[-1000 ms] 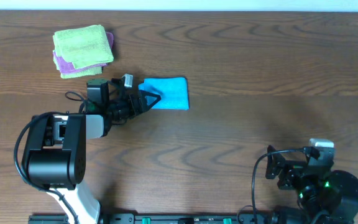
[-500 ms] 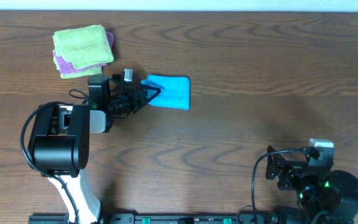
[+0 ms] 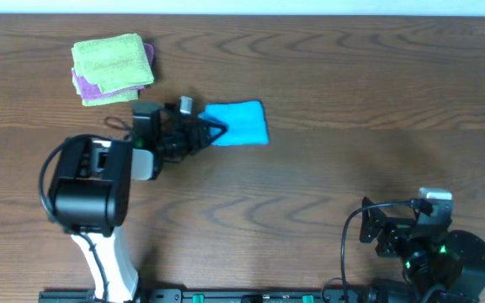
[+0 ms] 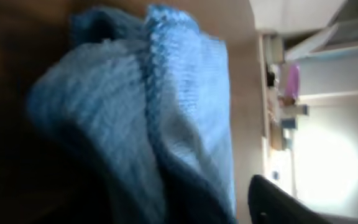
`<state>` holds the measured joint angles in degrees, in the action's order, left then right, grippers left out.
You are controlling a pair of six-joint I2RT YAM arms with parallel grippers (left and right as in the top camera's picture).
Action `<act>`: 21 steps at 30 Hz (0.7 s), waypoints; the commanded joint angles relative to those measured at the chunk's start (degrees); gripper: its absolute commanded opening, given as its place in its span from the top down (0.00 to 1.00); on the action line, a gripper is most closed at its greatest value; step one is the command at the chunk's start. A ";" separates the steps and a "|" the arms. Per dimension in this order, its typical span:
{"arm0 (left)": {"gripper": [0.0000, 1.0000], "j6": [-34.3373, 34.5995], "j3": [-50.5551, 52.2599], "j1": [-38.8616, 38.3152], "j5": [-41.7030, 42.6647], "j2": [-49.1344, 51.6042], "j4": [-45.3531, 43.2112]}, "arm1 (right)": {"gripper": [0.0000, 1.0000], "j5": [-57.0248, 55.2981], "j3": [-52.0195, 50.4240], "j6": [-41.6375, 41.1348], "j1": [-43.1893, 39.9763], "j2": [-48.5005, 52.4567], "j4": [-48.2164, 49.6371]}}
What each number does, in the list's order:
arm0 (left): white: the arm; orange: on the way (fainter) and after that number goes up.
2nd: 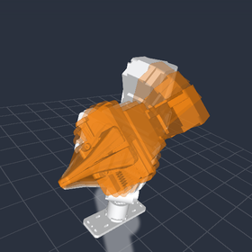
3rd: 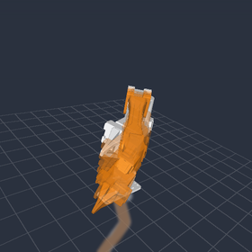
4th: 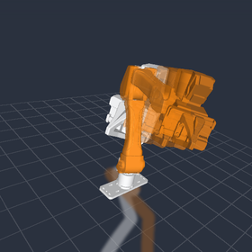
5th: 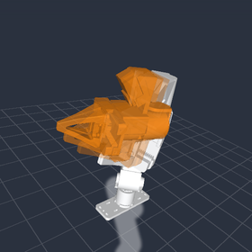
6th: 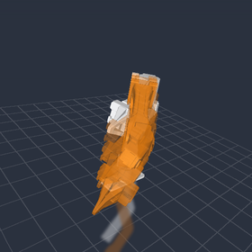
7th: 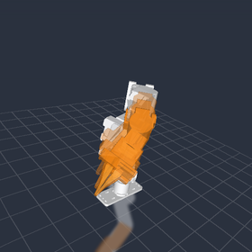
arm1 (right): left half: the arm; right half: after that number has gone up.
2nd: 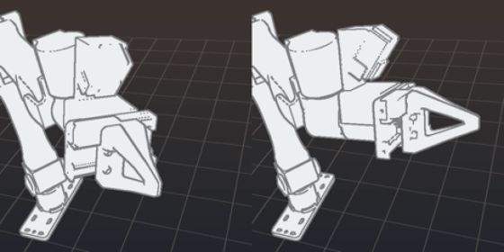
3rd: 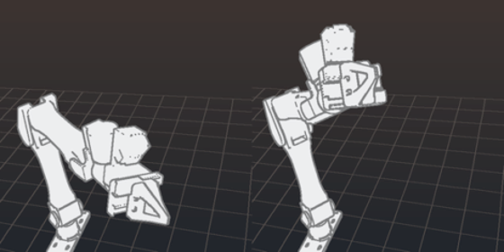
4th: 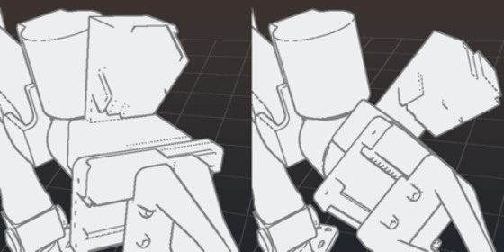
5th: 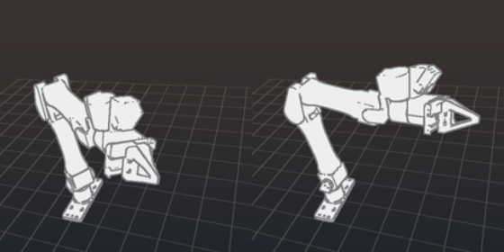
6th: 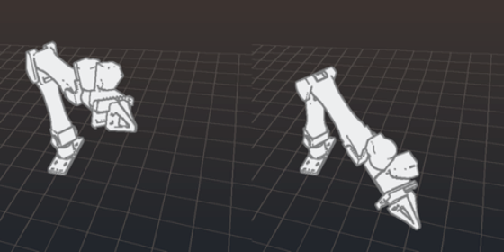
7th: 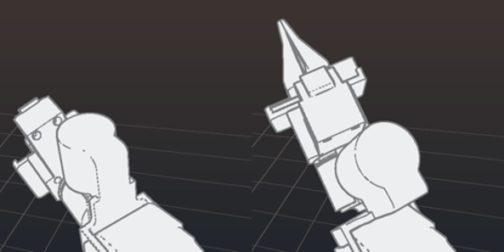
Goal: Fold the cloth
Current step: 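Lift the blue cloth and carry it left toward the cloth stack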
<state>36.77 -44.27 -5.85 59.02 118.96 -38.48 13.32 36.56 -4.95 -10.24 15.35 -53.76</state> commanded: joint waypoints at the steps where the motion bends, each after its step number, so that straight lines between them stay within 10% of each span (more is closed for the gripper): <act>1: 0.66 -1.11 3.87 -2.23 -6.91 6.03 3.74 | 0.01 0.22 -0.44 0.76 0.57 -0.07 -0.02; 3: 0.94 -0.22 3.87 -2.34 -6.91 6.03 3.69 | 0.01 0.22 -0.44 0.76 0.57 -0.07 -0.02; 21: 0.94 0.48 -4.83 -0.15 -0.90 4.87 0.90 | 0.01 0.22 -0.44 0.76 0.57 -0.07 -0.02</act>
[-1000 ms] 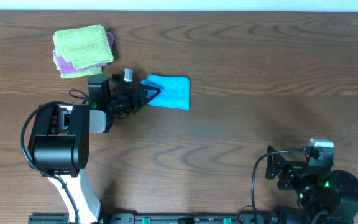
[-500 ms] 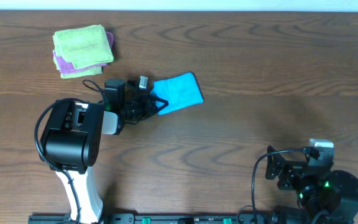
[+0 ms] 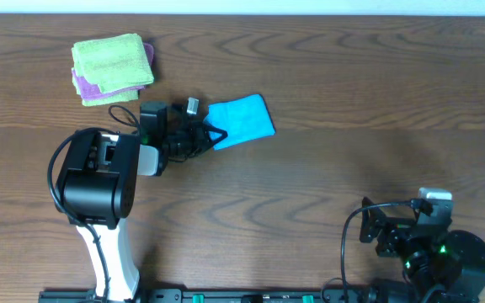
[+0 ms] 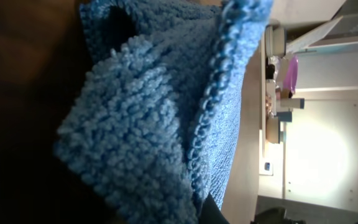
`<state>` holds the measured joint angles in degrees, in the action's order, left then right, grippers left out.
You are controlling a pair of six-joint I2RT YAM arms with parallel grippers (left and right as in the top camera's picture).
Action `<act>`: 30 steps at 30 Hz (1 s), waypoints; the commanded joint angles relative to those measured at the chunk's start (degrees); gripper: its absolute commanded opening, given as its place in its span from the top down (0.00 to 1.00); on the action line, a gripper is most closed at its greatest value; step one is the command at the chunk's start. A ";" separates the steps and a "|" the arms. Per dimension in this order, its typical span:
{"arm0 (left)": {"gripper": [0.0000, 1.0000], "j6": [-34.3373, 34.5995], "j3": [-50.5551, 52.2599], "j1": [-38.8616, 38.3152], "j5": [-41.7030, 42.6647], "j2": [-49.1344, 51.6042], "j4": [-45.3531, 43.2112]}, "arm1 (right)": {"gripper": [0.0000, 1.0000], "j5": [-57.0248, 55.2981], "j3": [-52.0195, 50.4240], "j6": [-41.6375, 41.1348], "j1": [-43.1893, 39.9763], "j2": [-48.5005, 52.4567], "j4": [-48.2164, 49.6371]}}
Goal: Fold the cloth
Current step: 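Lift the blue cloth and carry it left toward the cloth stack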
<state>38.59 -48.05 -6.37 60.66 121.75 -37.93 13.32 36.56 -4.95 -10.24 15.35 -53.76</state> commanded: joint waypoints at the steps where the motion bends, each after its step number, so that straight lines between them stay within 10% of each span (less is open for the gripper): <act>1: 0.94 -1.40 -1.68 0.37 -2.54 1.77 0.35 | 0.01 0.22 -0.44 0.76 0.57 -0.07 -0.02; 30: 0.94 -14.82 -12.48 0.83 -3.21 -8.00 19.56 | 0.01 0.22 -0.44 0.76 0.57 -0.07 -0.02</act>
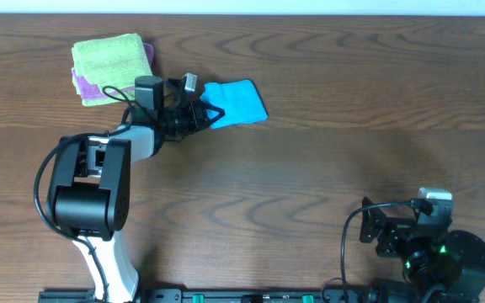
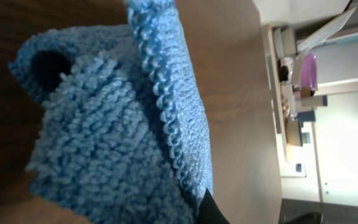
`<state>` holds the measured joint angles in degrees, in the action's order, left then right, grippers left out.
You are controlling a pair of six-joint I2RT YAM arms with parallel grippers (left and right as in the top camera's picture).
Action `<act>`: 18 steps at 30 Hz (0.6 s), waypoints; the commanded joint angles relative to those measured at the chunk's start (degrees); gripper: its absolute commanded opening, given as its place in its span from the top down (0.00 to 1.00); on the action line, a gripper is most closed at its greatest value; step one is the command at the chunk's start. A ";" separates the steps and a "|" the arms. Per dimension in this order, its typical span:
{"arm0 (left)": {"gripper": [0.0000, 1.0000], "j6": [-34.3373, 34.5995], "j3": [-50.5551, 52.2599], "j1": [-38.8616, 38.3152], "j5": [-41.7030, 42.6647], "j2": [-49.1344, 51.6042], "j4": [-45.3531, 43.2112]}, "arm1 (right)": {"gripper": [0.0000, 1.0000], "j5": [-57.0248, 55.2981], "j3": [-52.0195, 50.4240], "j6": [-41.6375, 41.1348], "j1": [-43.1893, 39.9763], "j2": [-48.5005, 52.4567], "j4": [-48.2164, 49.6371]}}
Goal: Fold the cloth
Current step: 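Lift the blue cloth and carry it left toward the cloth stack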
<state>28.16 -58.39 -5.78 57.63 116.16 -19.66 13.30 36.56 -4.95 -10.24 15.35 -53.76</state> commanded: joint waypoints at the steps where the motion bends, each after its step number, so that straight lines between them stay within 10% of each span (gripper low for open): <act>1: 0.94 -5.49 -2.71 0.24 -0.79 -2.84 3.02 | 0.01 0.24 -0.44 0.76 0.57 -0.07 -0.02; 18: 0.94 -19.80 -11.32 7.41 -8.72 -11.93 23.56 | 0.01 0.24 -0.44 0.76 0.57 -0.07 -0.02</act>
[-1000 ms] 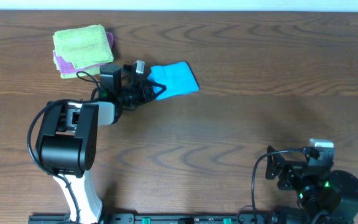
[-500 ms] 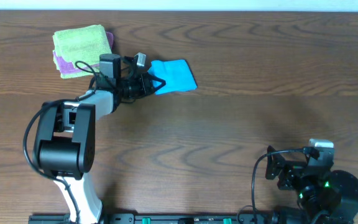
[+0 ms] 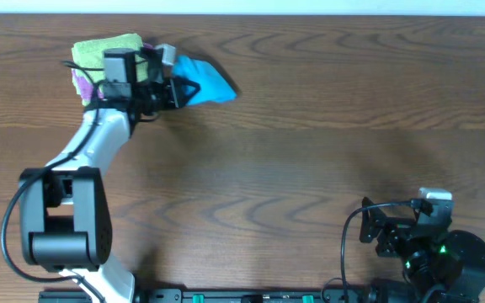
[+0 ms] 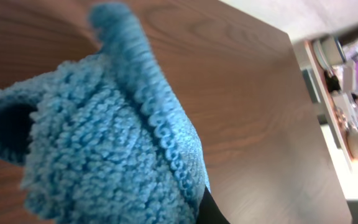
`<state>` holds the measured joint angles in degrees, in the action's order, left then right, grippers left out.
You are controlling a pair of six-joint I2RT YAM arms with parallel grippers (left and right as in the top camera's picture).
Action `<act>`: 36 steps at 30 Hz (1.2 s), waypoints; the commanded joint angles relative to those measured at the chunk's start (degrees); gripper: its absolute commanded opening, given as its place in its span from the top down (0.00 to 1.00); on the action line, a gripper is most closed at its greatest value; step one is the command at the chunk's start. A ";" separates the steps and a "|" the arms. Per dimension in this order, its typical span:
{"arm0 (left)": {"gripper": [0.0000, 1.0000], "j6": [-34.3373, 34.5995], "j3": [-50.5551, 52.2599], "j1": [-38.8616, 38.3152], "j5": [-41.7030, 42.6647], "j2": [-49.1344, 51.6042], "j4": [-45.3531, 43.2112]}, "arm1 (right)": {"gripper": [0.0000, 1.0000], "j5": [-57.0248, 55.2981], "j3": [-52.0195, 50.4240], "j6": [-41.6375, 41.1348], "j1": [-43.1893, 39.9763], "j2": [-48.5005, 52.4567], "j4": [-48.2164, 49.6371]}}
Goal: Fold the cloth
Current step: 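Lift the blue cloth and carry it left toward the cloth stack, then lower the blue cloth onto the top of the cloth stack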
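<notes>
A folded blue terry cloth (image 3: pixel 209 83) hangs bunched at the far left of the table, just right of a stack of cloths. My left gripper (image 3: pixel 183 89) is shut on its left end, with the arm reaching in from the front. In the left wrist view the blue cloth (image 4: pixel 104 155) fills the left half, its stitched hem curling across it, and one dark fingertip (image 4: pixel 209 213) peeks out under it. My right gripper (image 3: pixel 379 229) rests folded at its base near the front right; its jaws cannot be made out.
A folded green cloth (image 3: pixel 99 52) lies on a purple one (image 3: pixel 80 84) at the far left corner, partly under my left wrist. The brown wooden table (image 3: pixel 335 126) stretches to the right. The far table edge runs just behind the stack.
My left gripper, still shut on the blue cloth, has moved farther back and left. The cloth now sits right beside the green stack instead of a short way to its right.
My left gripper was shut on the left end of the folded blue cloth at mid-table left. The cloth then lay slightly turned in the same place. Later it was nearer the far edge, and now it is beside the green and purple stack. The right arm stayed parked.
</notes>
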<state>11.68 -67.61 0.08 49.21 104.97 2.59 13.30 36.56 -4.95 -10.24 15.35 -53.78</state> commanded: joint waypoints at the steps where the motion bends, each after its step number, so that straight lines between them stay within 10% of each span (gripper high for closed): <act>1: 0.94 -4.37 -2.93 1.97 -0.07 -0.74 2.60 | 0.01 0.24 -0.44 0.76 0.57 -0.07 0.00; 21: 0.94 -34.25 -27.28 2.67 -7.67 -0.74 37.48 | 0.01 0.24 -0.44 0.76 0.57 -0.07 0.00; 36: 0.94 -43.47 -28.94 12.17 0.72 -0.72 41.31 | 0.01 0.24 -0.44 0.76 0.57 -0.07 0.00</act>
<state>-28.60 -94.61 10.13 44.97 104.90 43.62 13.30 36.56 -4.95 -10.24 15.35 -53.76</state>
